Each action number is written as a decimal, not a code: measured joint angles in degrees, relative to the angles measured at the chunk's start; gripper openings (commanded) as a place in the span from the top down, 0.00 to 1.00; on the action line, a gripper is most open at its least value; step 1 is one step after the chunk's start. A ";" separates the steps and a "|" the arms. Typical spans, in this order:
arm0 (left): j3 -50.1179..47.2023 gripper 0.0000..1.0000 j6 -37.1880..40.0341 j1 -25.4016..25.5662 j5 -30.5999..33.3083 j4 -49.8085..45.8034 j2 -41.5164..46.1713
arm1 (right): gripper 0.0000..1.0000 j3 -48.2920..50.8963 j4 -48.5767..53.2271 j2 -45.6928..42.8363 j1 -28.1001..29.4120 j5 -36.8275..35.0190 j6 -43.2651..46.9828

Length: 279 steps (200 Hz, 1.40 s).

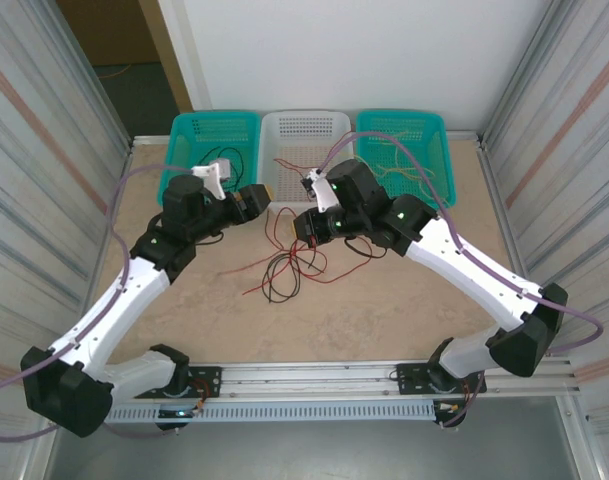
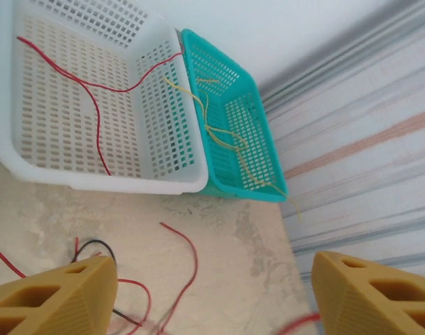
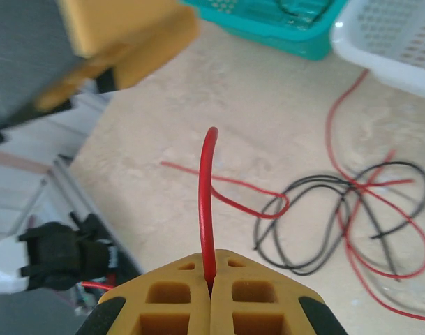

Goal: Untangle the cables

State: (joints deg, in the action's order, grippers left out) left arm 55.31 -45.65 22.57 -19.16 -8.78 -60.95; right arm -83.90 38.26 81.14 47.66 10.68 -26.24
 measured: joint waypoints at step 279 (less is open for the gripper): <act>-12.92 0.52 -35.69 7.54 -2.36 19.52 -2.16 | 1.00 4.22 -3.06 3.04 6.43 -3.98 -1.18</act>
State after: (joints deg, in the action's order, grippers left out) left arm 42.39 -81.34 30.11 -21.52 10.74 -63.11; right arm -79.68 35.20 84.18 54.08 6.70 -27.42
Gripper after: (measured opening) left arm 0.468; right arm 0.057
